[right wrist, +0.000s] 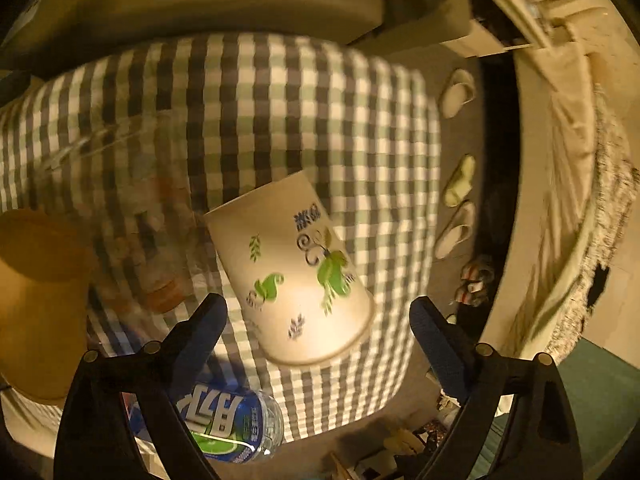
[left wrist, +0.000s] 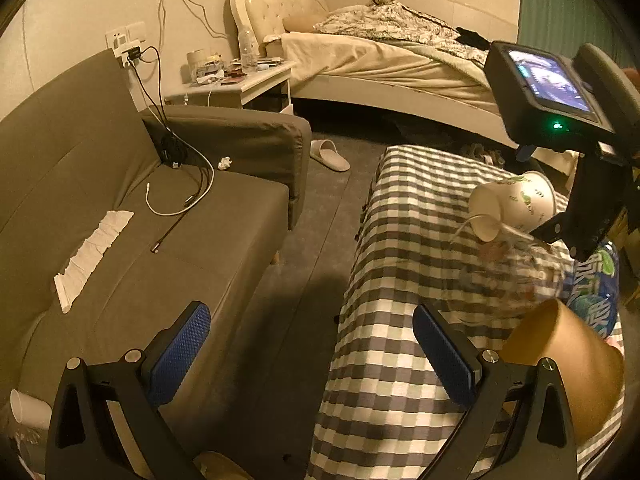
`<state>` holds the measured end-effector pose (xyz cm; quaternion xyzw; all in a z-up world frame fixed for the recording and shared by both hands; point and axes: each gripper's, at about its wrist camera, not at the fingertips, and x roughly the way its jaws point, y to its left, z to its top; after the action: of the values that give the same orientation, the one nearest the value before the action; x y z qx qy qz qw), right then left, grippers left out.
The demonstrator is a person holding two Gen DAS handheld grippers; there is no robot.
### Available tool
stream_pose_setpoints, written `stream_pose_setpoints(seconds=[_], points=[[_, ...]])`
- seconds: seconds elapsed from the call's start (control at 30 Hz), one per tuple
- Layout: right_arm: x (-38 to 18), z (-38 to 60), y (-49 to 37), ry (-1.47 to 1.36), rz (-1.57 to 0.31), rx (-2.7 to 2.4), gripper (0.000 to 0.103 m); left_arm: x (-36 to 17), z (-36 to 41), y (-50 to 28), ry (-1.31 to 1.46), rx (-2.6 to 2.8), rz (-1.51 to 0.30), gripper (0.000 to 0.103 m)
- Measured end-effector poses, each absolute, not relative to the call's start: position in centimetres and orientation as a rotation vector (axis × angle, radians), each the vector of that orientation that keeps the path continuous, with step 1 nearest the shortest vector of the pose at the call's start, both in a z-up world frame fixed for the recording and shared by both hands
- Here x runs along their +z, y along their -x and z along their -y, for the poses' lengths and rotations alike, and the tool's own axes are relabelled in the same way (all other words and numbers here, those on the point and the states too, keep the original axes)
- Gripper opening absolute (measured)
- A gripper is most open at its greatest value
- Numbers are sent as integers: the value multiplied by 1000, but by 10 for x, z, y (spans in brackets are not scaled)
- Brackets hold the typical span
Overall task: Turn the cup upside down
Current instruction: 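Reach the right gripper to the white leaf-print cup and grasp it, then lift the cup with the right gripper and carry it toward the left gripper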
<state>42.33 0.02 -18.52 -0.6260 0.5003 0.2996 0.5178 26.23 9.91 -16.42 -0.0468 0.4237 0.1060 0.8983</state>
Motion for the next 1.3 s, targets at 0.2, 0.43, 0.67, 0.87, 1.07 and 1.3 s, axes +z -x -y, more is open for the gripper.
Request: stream_pose_setpoints(seconds=[0.2,0.43,0.67,0.87,1.07,1.3], points=[[-208,4,-442,1414,-1325,755,77,-170,-104,-265,105,222,-894,103],[-170,15,-450,1231,-1305,678,76,-146,-95,-254,99,210,-873,103],[-87,23,-383,1202,-1283,621,76,-82,-80,-209,93,151,-791,103],[-43,28,-267,1237,-1258,632,76,-42,-85,-142,66,121,-770,103],[-56,30,-174,1201,-1272,655,76,-40,-96,-78,84,107,-783,103],[-143,25,-120,1167,-1335,693,76,-71,-96,-36,97,90,-818,103]])
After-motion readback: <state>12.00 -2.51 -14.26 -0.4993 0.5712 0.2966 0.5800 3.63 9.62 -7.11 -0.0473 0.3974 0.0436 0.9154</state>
